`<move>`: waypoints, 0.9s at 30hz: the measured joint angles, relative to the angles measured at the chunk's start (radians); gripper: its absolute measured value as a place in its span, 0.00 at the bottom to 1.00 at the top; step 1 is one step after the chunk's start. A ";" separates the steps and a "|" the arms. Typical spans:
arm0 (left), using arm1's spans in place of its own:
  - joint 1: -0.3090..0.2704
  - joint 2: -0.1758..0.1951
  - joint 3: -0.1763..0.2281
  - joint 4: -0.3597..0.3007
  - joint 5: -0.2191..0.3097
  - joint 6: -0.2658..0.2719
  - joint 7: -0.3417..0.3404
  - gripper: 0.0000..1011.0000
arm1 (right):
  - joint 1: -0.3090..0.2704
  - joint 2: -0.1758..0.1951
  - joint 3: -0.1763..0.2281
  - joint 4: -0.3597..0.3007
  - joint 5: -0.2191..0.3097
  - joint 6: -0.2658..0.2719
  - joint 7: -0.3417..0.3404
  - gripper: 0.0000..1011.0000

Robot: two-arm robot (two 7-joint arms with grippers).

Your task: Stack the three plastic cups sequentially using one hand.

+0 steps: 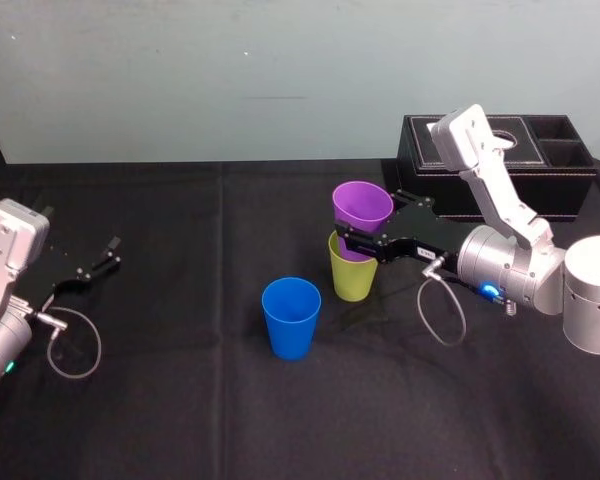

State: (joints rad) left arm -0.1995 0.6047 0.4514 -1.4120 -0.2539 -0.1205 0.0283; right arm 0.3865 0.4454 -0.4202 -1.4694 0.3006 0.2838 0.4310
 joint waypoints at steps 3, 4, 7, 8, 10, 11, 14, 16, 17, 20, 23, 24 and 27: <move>0.000 0.000 0.000 0.000 0.000 0.000 0.000 1.00 | 0.000 0.000 0.000 0.000 0.000 0.000 0.000 0.73; 0.000 0.000 0.000 0.000 0.000 0.000 0.000 1.00 | 0.000 0.000 0.000 0.000 0.000 0.000 0.000 0.74; 0.000 0.000 0.000 0.000 0.000 0.000 0.000 1.00 | 0.000 0.001 0.000 0.000 0.001 0.000 0.000 0.81; 0.000 0.000 0.000 0.000 0.000 0.000 0.000 1.00 | 0.000 0.001 0.000 -0.001 0.001 0.000 0.000 0.83; 0.000 0.000 0.000 0.000 0.000 0.000 0.000 1.00 | 0.000 0.001 0.000 -0.001 0.001 0.000 0.000 0.86; 0.000 0.000 0.000 0.000 0.000 0.000 0.000 1.00 | 0.000 0.001 0.000 -0.001 0.001 0.000 0.000 0.91; 0.000 0.000 0.000 0.000 0.000 0.000 0.000 1.00 | 0.000 0.001 0.000 -0.001 0.001 0.000 0.000 0.98; 0.000 0.000 0.000 0.000 0.000 0.000 0.000 1.00 | 0.000 0.001 0.000 -0.001 0.001 0.000 -0.001 0.99; 0.000 0.000 0.000 0.000 0.000 0.000 0.000 1.00 | 0.000 0.001 0.000 -0.001 0.001 0.000 -0.001 0.99; 0.000 0.000 0.000 0.000 0.000 0.000 0.000 1.00 | 0.000 0.001 0.000 -0.002 0.001 0.000 -0.001 0.99; 0.000 0.000 0.000 0.000 0.000 0.000 0.000 1.00 | 0.000 0.001 0.000 -0.002 0.001 0.000 -0.001 0.99; 0.000 0.000 0.000 0.000 0.000 0.000 0.000 1.00 | 0.000 0.001 0.000 -0.002 0.001 0.000 -0.001 0.99; 0.000 0.000 0.000 0.000 0.000 0.000 0.000 1.00 | 0.000 0.001 0.000 -0.002 0.001 0.000 -0.001 0.99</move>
State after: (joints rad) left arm -0.1995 0.6047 0.4514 -1.4120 -0.2539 -0.1205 0.0283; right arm 0.3864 0.4469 -0.4203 -1.4712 0.3019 0.2841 0.4301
